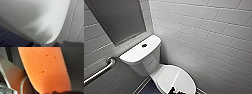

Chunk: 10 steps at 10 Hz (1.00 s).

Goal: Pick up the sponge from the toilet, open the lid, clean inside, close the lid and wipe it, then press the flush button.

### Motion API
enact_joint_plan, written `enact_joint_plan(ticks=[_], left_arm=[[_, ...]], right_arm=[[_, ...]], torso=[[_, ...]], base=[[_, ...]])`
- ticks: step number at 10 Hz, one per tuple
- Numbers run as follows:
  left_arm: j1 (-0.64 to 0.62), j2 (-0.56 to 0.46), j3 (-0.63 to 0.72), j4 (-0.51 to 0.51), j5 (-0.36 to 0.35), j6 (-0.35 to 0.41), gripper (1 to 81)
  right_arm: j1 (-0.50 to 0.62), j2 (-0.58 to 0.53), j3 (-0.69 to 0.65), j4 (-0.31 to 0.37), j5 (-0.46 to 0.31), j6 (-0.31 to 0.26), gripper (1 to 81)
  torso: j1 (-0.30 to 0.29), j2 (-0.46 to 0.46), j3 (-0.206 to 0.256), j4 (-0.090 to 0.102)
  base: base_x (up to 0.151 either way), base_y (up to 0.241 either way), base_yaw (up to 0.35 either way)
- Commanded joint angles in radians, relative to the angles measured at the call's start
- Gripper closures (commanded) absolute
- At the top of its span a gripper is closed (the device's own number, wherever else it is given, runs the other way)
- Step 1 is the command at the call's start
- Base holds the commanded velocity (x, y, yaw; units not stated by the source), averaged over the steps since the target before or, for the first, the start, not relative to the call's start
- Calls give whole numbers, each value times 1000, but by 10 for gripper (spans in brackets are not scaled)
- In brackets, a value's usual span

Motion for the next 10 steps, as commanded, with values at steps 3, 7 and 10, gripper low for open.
enact_joint_plan(ticks=[3,7,10], left_arm=[[-186,-2,52,11,-82,4,10],[-206,-25,78,13,-117,-51,10],[-207,-49,93,13,-120,-68,10]], right_arm=[[-12,-11,20,-14,-88,1,811],[-10,-3,14,-12,-88,1,811],[-12,-3,14,-12,-88,3,811]], torso=[[0,0,0,0],[0,0,0,0],[0,0,0,0]], base=[[0,0,0],[0,0,0],[0,0,0]])
